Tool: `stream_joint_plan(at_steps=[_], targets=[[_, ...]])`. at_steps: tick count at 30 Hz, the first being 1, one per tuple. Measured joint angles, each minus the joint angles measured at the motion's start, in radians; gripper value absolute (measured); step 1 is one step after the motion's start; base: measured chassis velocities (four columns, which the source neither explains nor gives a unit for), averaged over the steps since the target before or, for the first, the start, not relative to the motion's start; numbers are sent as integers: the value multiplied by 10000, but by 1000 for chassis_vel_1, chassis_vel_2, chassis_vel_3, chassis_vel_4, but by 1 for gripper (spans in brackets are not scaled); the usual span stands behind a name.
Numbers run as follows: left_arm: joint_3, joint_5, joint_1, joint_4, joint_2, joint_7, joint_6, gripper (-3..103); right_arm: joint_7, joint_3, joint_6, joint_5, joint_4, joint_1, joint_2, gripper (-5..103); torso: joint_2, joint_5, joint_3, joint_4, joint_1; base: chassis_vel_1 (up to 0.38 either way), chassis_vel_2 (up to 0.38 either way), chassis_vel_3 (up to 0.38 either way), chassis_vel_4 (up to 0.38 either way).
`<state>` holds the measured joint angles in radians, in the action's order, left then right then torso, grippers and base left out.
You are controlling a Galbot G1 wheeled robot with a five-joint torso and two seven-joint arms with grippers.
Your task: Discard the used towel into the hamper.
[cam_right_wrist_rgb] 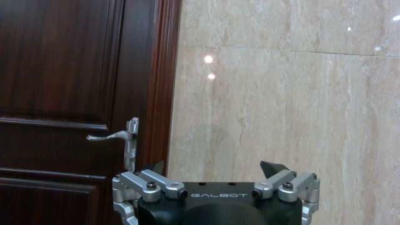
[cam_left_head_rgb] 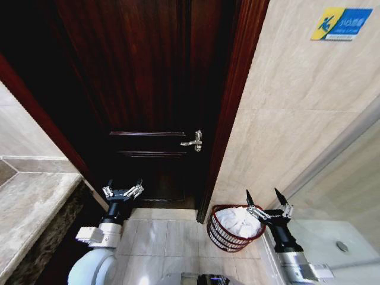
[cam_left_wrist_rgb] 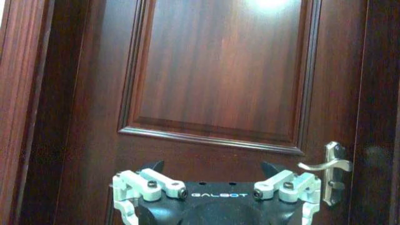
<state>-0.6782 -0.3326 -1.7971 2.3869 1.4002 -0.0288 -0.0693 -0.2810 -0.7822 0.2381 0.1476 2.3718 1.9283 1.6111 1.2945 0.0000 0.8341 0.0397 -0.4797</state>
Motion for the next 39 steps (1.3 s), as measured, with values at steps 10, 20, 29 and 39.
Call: stream_joint_plan(at_steps=[10,20,29,39], targets=[[0,0,0,0,0,0,0,100,-1,5,0,4,-27,-5,-17,100,0,0,0,0,0,0,0,0,0],[0,0,0,0,-1,0,0,100,-1,6,0,8,-34,-6,-23,100,0,0,0,-1,0,0,0,0,0],[0,0,0,0,0,0,0,100,-1,6,0,8,-41,-8,-28,100,0,-2,0,0,0,-47,-40,48,28],[0,0,0,0,-1,0,0,100,2,4,1,8,-45,-8,-30,100,0,-2,0,-1,0,-154,-160,148,145]])
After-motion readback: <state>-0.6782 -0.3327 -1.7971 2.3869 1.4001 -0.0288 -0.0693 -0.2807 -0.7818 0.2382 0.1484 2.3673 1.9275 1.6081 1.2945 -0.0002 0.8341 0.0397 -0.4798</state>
